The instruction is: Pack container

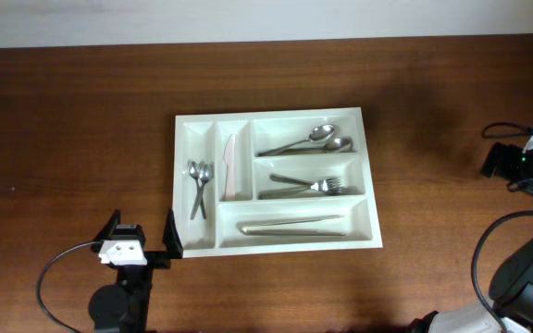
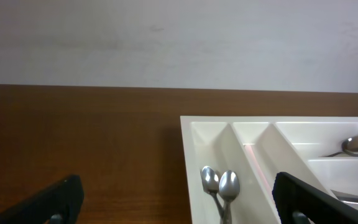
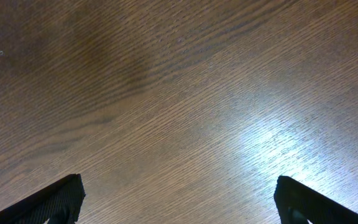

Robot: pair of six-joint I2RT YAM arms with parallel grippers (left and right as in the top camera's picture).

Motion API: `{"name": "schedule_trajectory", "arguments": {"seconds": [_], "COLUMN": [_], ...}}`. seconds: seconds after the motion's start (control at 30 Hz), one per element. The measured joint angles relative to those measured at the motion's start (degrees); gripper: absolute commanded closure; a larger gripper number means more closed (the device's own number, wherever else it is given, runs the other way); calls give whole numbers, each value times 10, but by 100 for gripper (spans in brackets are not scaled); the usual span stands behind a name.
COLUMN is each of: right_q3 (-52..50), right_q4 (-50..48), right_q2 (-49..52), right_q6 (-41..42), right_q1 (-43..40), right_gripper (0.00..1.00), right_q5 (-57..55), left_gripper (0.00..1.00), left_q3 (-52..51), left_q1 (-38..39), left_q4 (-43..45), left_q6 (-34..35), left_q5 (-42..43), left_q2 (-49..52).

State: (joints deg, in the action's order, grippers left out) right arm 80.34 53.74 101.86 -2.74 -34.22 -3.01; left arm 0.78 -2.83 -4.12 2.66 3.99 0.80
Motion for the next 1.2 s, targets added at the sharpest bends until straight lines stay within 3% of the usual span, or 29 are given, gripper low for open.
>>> {"name": "schedule_trajectory", "arguments": {"seconds": [0.63, 0.83, 1.2], "right_q3": [0, -1, -15], "right_q4": [-2, -96, -236], "right_q2": [0, -7, -208], "right_q6": [-1, 0, 0], "right_q1": [0, 0, 49], "right_gripper": [1, 1, 1], "right_q5": [0, 3, 55], "left_gripper": [1, 1, 1], "left_q3": [0, 0, 0], "left_q1": [0, 0, 0], "left_q4": [0, 0, 0], "left_q6": [0, 0, 0], "left_q5": [0, 0, 0], "left_q2": [0, 0, 0]}}
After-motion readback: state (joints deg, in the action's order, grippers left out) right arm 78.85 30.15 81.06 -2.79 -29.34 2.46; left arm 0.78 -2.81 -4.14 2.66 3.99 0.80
